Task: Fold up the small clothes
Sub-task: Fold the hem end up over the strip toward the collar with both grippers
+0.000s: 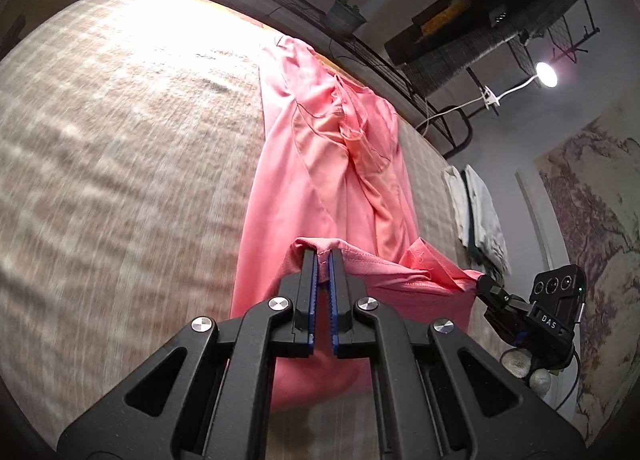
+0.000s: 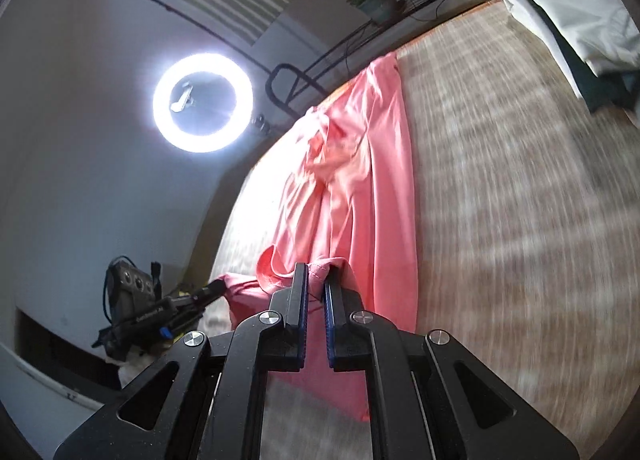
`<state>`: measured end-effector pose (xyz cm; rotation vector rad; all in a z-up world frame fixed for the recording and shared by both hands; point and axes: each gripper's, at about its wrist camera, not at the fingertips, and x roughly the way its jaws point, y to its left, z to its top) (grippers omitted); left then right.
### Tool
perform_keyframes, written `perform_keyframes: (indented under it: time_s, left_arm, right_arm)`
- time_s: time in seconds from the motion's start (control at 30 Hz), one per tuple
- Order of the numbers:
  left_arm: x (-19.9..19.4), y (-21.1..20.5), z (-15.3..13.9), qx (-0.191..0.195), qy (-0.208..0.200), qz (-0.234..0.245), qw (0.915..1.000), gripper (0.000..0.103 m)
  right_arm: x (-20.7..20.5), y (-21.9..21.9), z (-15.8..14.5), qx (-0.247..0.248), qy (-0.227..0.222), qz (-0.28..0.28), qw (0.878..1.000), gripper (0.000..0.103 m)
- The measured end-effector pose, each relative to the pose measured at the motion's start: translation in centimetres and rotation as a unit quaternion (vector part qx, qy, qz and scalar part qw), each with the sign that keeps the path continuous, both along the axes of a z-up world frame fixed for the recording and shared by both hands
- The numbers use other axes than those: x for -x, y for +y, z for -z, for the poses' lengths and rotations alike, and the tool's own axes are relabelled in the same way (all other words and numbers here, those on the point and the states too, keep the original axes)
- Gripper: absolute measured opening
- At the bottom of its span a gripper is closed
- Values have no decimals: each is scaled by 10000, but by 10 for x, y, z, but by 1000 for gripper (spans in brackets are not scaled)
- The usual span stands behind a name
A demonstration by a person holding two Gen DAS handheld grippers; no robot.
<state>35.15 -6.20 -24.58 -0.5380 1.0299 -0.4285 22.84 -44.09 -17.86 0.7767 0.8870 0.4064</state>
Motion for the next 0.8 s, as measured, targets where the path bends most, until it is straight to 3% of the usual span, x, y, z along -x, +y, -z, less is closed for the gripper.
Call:
perform_keyframes:
  time_s: [0.27,0.43,0.47,0.57,0.8]
  left_arm:
    - [-22,-11,19,-302,87,-77,9995,3]
    - [-25,-1,16,-521,-52,-437,9977,3]
    - [-25,2,14,-579,-70,-518,9970,6]
    - [-22,12,7,-654,-186,-673,9954,14]
    - [-8,4,1,-669,-283,-151,9972,14]
  right_arm:
    - [-33,3,24,198,214,59,9996,6]
    - [-46,4,28,460,232,81,9986,10]
    - [-48,3,27,505,246,88,9984,17]
    - [-45,-3,20,462,133,174,9987,19]
    - [-35,8,-6,927,-1,-418,9948,19]
